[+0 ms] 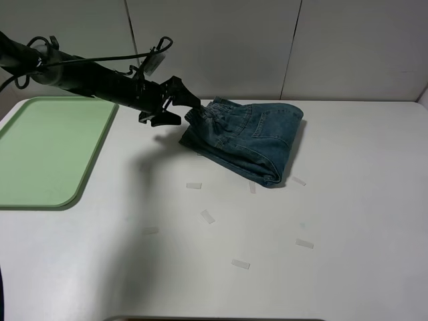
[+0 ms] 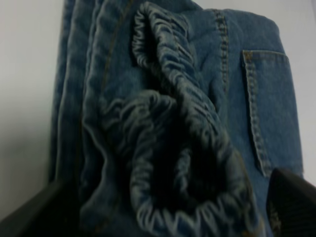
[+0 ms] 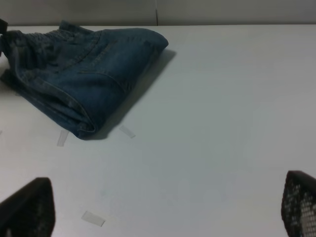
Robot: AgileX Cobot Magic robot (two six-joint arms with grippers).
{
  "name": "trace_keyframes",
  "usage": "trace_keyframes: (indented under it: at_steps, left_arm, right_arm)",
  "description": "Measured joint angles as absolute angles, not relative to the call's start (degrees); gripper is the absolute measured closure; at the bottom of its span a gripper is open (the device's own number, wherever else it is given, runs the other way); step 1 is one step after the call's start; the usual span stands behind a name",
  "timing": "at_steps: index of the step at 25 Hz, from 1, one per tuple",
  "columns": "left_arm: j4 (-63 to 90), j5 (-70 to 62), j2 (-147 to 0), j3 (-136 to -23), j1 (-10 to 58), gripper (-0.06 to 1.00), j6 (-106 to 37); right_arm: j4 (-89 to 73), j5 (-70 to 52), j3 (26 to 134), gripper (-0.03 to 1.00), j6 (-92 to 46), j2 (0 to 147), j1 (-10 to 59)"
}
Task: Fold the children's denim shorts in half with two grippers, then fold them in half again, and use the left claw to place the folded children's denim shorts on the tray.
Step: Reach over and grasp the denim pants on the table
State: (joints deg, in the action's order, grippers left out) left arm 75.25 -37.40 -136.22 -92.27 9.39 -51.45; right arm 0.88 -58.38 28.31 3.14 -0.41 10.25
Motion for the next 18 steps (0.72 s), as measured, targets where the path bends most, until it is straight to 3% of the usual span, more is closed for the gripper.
trace_keyframes:
  at_steps: [18]
  left_arm:
    - [77.72, -29.95, -139.21, -92.85, 13.92, 0.18, -52.06]
  right_arm:
    - [0.98, -58.38, 28.31, 0.27, 3.14, -0.41, 10.25]
